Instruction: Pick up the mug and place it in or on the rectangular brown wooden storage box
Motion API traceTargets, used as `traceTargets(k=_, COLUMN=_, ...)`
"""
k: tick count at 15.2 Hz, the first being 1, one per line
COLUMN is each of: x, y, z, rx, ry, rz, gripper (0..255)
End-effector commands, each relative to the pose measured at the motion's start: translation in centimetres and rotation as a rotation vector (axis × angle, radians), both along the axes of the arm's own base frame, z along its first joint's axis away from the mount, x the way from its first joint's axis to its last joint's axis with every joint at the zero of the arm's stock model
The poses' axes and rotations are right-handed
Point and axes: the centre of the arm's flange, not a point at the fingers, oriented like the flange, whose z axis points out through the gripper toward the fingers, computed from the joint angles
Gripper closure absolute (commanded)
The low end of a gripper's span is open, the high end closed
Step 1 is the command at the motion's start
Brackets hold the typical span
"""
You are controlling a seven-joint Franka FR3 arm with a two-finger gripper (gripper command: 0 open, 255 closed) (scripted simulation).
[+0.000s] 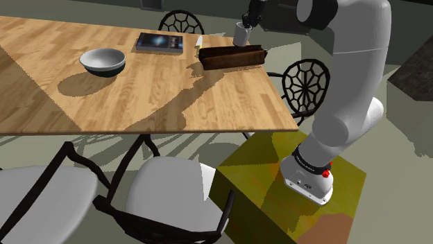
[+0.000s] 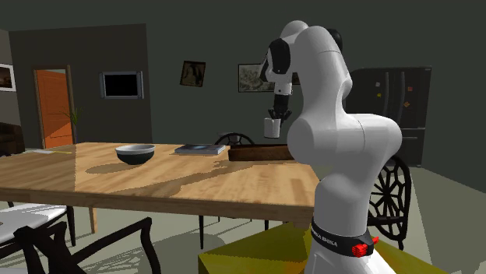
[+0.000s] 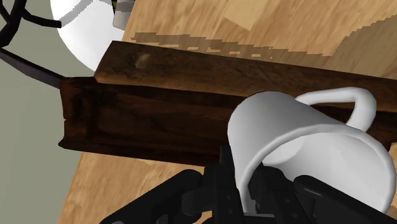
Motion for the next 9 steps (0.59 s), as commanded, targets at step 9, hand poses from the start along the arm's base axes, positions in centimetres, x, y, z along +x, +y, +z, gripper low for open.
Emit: traceTargets(k=9, x=-0.04, y=0.04, z=-1.82, rx=0.000, ry=-0.001, rz=0.000, gripper=255)
